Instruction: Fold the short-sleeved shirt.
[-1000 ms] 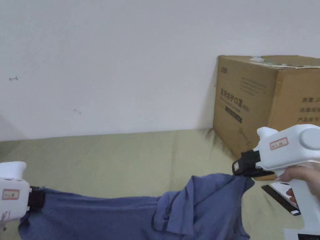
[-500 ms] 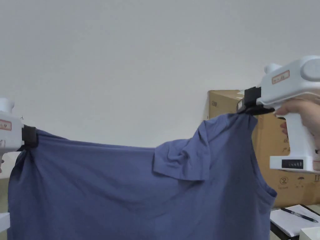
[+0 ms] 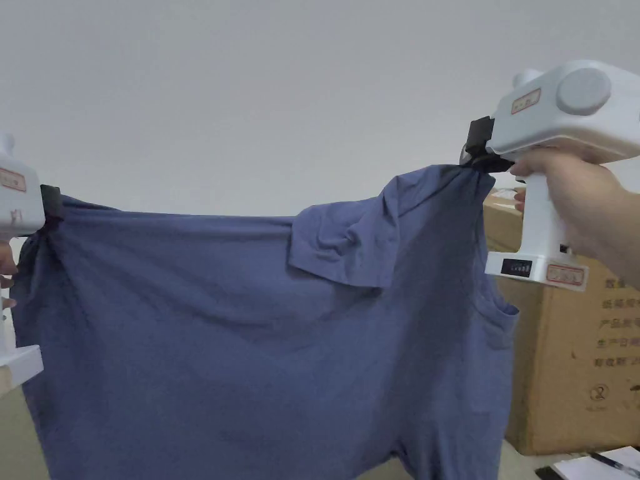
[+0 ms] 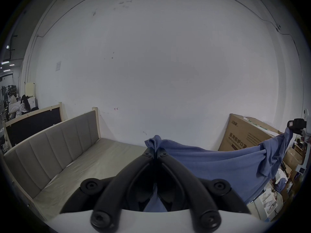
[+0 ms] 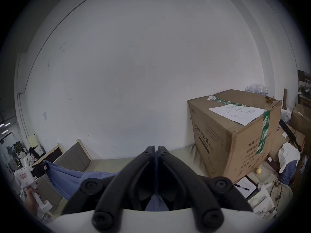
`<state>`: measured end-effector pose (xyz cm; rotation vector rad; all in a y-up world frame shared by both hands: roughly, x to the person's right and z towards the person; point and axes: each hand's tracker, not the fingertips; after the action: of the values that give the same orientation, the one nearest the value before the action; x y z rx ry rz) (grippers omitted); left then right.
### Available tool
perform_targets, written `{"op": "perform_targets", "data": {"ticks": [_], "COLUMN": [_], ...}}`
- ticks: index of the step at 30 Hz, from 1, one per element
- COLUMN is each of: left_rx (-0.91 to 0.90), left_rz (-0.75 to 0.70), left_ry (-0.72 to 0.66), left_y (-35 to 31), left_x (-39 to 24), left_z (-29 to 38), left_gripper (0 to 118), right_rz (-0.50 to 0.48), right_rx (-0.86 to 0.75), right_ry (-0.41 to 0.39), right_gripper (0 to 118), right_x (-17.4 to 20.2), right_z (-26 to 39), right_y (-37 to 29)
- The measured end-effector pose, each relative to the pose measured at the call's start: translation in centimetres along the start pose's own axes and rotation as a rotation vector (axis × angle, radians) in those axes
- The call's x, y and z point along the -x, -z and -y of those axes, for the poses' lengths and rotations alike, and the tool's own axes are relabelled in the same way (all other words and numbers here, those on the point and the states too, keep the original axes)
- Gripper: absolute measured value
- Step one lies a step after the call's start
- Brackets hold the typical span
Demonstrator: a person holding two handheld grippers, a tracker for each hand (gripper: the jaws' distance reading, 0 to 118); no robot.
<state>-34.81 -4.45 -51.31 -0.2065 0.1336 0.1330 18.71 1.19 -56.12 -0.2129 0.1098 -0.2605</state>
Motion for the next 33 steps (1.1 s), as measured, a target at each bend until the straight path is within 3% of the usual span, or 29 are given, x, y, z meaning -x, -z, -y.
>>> {"op": "perform_targets", "data": {"ticks": [6,11,17,20,21,27,33], "left_rx": [0.117,0.339,0.570,0.652,0.644,0.568,0.547], "left_rz": [0.001,0.059,0.152,0.176,0.189,0.221,0.139], "left_ry": [0.013,0.044,-0.021,0.042,0.032,-0.015,0.018], "left_y": [2.2,2.6,-2.2,-6.4,-8.2,-17.4,-19.7], "left_x": [0.5,1.0,2.6,3.1,3.5,7.1,9.4], "left_z": [5.6,16.1,31.0,35.5,36.3,35.7,34.6], "left_gripper": [0,0,0,0,0,0,0], "right_rz": [-0.025,-0.025,-0.046,-0.061,-0.089,-0.151,-0.151], "right_rx": [0.094,0.306,0.621,0.684,0.704,0.667,0.662], "right_ry": [-0.057,-0.036,0.005,0.002,0.039,0.065,0.047], "right_gripper": [2,2,2,2,2,2,2], "right_x": [-0.7,-3.4,-8.0,-9.3,-9.8,-10.5,-10.9], "right_z": [6.3,18.2,35.2,39.9,40.7,40.6,39.7], "right_y": [2.6,3.2,-0.8,-5.6,-7.6,-18.7,-22.2]}}
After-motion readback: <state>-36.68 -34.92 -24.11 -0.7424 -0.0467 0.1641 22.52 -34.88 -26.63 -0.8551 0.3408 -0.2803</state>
